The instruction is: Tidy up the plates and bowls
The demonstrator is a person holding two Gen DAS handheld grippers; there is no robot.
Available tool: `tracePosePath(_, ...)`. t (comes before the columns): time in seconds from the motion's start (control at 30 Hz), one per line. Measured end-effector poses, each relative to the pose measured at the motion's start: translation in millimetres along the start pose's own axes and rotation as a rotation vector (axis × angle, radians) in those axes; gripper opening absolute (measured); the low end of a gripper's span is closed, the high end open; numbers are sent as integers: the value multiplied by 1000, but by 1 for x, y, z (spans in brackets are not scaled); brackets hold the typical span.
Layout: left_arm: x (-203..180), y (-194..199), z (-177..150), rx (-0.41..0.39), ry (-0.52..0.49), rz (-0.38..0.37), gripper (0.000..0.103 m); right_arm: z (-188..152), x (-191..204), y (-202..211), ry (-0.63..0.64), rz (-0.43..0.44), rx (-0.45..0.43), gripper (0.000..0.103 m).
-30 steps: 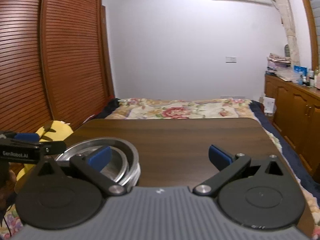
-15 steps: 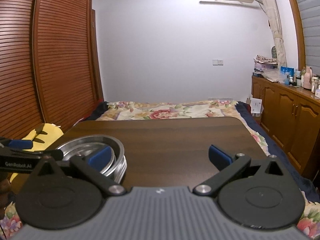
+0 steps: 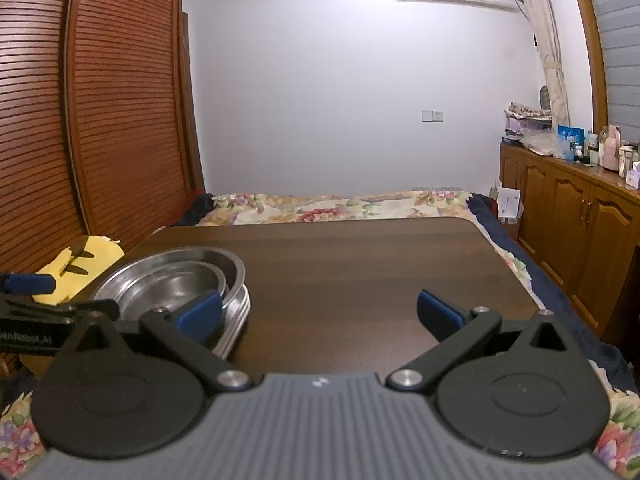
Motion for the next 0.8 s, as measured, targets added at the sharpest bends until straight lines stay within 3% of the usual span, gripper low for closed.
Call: tracePosePath(0.8,4,-1,-15,25,34,7,103,-12,-4,-1,-9,-11,9,103)
Point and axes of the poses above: each gripper's, at about its wrist camera, not at the fingertips, and y roughly against the way its jaws point, x to its left, z to its top, the point moved 4 cm from there along -y, roughly the way its jaws point, and after that the axes turned 8 degrees about z, right-handed, at the moved point
